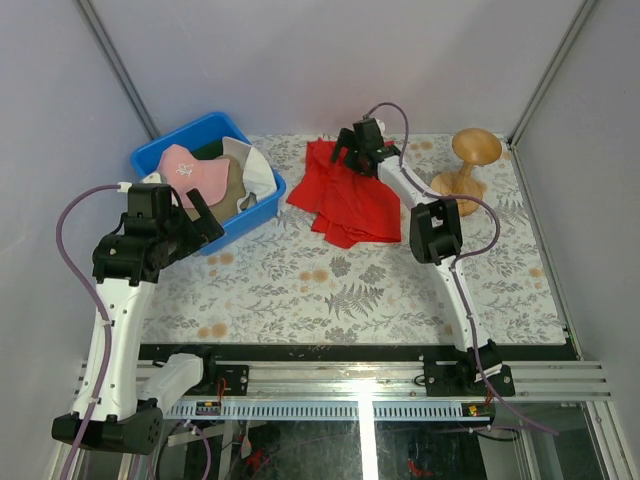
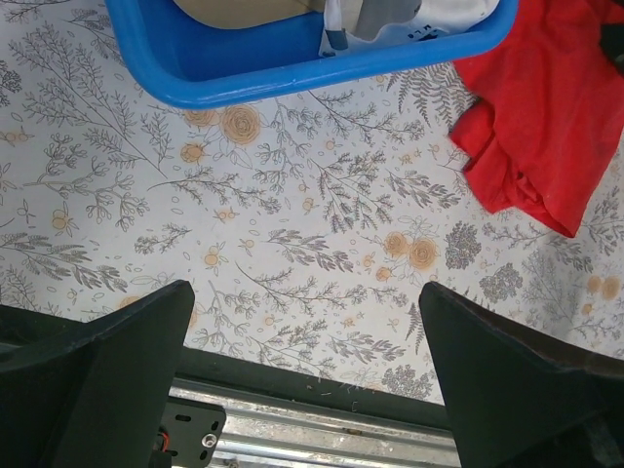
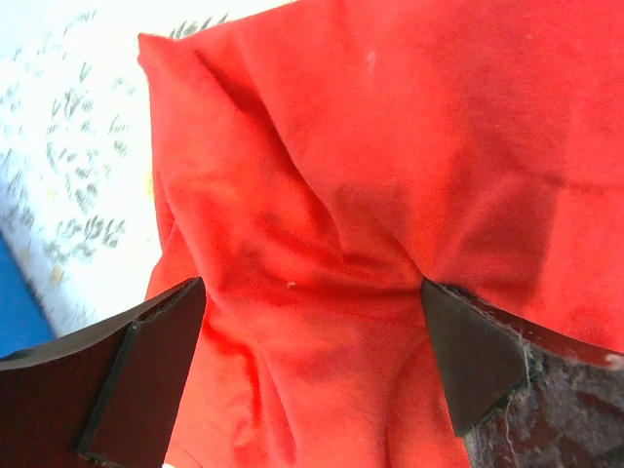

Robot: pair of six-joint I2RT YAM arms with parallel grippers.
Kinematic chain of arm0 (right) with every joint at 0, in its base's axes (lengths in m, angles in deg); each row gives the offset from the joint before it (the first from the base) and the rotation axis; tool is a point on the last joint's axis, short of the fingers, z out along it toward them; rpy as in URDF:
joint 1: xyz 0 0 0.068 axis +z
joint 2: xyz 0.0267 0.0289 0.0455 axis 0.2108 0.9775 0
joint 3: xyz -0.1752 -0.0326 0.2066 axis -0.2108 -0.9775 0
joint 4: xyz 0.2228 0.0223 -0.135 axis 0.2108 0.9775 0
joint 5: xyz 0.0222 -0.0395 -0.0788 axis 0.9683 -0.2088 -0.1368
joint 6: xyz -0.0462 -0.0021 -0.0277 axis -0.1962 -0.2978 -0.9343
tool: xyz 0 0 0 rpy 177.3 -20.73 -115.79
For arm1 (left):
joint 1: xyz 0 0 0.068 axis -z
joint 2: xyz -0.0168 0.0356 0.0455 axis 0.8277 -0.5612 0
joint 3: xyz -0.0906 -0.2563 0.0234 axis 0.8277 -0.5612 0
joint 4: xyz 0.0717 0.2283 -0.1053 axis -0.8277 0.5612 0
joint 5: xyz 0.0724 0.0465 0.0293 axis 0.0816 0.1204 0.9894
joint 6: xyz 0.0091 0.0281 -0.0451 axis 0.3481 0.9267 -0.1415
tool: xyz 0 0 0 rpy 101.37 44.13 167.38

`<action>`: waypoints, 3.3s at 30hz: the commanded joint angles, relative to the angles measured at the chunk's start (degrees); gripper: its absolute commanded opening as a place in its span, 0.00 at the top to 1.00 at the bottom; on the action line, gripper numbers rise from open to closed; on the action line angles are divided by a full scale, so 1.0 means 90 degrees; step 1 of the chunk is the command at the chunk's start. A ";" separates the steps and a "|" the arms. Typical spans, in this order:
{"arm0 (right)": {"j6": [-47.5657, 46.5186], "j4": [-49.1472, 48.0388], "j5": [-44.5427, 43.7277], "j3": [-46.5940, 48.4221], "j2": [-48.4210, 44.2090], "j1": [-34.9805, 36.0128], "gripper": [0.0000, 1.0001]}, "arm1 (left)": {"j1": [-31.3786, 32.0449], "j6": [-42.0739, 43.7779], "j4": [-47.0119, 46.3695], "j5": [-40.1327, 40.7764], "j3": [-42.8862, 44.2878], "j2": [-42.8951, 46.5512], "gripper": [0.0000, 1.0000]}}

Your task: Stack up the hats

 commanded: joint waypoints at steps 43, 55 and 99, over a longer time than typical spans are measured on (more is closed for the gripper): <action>0.0672 0.0256 0.0077 -0.7962 -0.8882 -0.4721 0.00 | 0.2320 -0.0611 -0.2484 -0.0014 -0.0081 -0.1274 0.04; 0.1060 -0.1099 0.2801 -0.7517 -0.5999 -0.5508 0.18 | 0.2314 -0.0432 -0.2508 0.0078 -0.0156 -0.1506 0.01; 0.0249 -0.0830 0.3018 -0.5479 -0.2366 -0.4428 0.38 | 0.2310 -0.0296 -0.2425 0.0551 0.0023 -0.2195 0.00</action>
